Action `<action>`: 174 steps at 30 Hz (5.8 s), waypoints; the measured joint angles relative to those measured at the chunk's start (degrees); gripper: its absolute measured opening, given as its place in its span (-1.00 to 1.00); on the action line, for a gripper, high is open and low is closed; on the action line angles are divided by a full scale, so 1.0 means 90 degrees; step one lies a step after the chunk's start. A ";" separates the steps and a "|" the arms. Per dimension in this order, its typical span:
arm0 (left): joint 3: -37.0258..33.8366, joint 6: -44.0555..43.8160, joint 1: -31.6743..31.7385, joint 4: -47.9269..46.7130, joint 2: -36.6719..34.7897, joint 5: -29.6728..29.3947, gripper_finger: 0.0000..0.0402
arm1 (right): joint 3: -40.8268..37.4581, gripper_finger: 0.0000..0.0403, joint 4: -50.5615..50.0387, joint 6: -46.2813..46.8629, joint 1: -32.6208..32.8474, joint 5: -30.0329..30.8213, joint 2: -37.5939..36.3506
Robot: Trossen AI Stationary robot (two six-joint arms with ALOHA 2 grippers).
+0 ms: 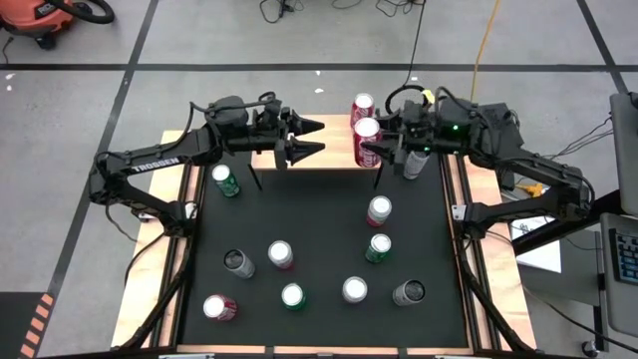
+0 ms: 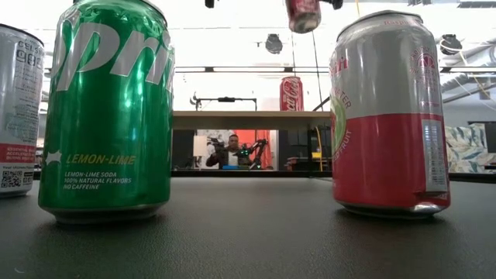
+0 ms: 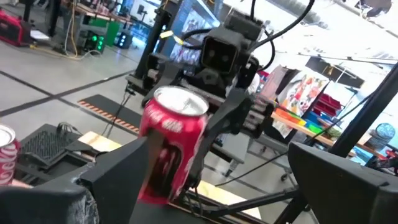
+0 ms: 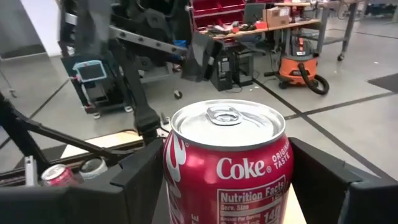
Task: Place canned beverage on shelf
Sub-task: Put the top red soda can aligned with the other red soda can on the shelf
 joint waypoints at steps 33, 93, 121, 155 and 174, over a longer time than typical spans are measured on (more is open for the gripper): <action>-0.0002 0.0054 0.0000 -0.0365 0.1025 -0.0384 0.92 | -0.2570 0.34 0.2925 0.0018 -0.2023 -0.1838 -0.0005; 0.0250 0.1398 0.0472 -0.0762 0.0911 -0.0839 0.92 | -0.3112 0.34 0.4211 -0.0585 -0.1986 -0.1315 0.0463; 0.0248 0.1377 0.0474 -0.1374 0.0911 -0.0729 0.92 | -0.3112 0.34 0.3852 -0.0862 -0.2103 -0.1327 0.0966; 0.0248 0.1074 0.0472 -0.1722 0.0914 -0.0517 0.92 | -0.2597 0.61 0.1880 -0.0506 -0.2037 -0.1348 -0.0397; 0.0248 0.1078 0.0500 -0.1719 0.0916 -0.0520 0.92 | -0.2595 -0.47 0.1942 0.0174 -0.0619 -0.0323 0.0728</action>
